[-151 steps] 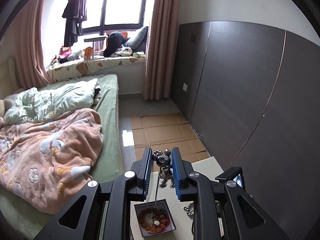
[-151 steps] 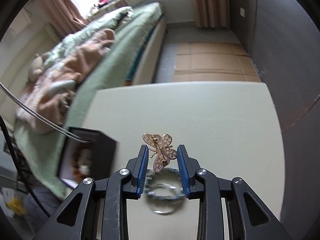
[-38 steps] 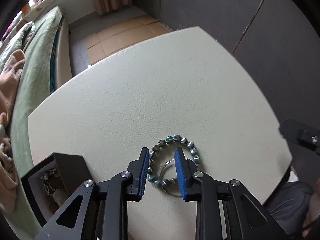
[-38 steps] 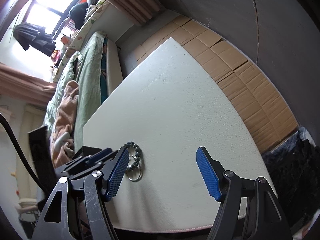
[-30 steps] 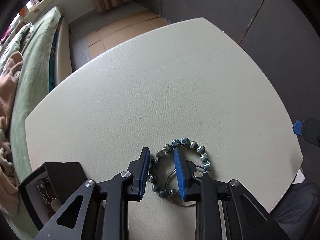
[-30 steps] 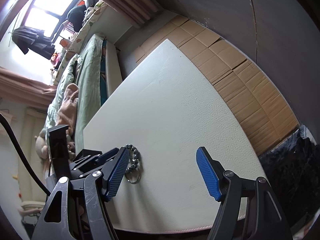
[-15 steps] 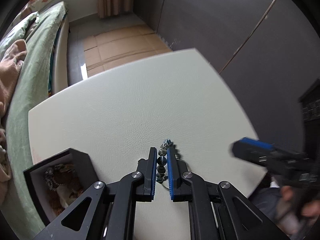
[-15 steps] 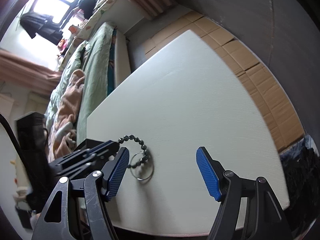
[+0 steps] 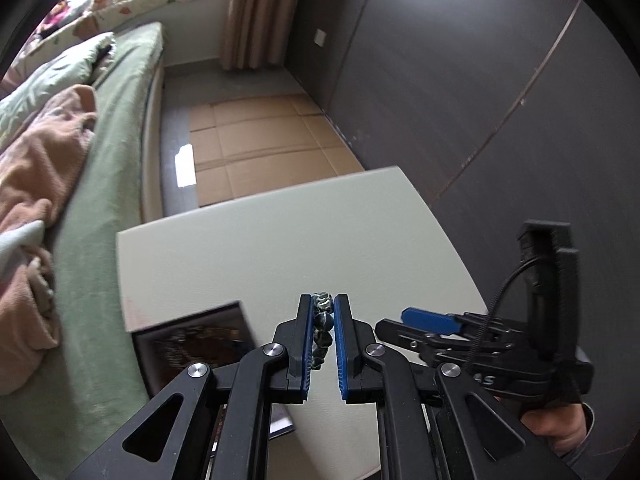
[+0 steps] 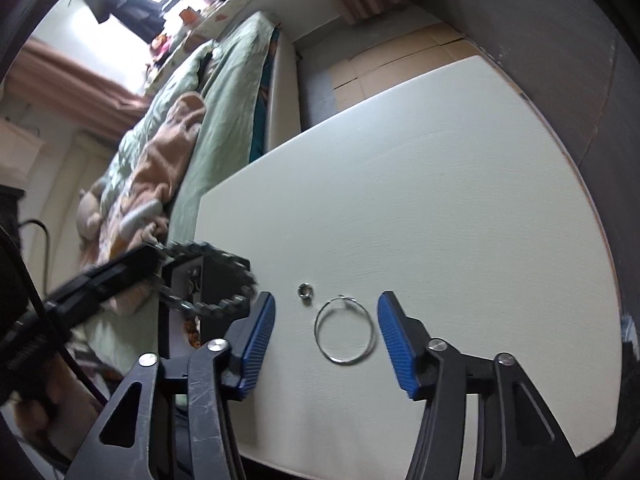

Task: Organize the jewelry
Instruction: 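Carry the bead bracelet into the box and open the left gripper while the right grasps the small silver ring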

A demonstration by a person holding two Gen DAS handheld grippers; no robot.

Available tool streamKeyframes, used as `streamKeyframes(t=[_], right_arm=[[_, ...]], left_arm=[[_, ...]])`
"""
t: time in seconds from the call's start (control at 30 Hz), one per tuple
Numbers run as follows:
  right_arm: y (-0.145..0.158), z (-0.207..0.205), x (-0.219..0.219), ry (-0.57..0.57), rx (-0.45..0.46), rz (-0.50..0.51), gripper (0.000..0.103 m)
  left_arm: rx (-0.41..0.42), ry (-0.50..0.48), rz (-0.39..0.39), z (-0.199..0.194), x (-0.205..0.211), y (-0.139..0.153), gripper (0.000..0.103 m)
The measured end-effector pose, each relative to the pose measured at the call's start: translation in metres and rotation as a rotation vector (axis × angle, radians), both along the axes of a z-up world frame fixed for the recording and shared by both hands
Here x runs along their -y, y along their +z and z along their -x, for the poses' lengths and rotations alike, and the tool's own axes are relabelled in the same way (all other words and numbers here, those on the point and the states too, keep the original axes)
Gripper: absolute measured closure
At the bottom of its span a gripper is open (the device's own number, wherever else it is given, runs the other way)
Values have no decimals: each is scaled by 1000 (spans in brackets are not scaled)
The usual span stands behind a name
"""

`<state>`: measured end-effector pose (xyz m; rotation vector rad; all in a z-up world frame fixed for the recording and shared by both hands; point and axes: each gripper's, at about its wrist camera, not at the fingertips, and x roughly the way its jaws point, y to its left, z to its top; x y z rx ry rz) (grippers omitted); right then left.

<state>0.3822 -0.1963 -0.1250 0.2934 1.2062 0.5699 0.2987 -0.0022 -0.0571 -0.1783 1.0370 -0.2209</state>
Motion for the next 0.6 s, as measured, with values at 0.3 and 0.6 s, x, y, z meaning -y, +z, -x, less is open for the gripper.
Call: streamKeyframes(t=[0.3, 0.6], right_arm=[[-6, -3, -60, 214, 64, 177, 64], [-21, -1, -92, 377, 122, 365, 76]], left_arm=[[33, 94, 12, 18, -50, 18, 93], [33, 166, 17, 42, -88, 19, 93]])
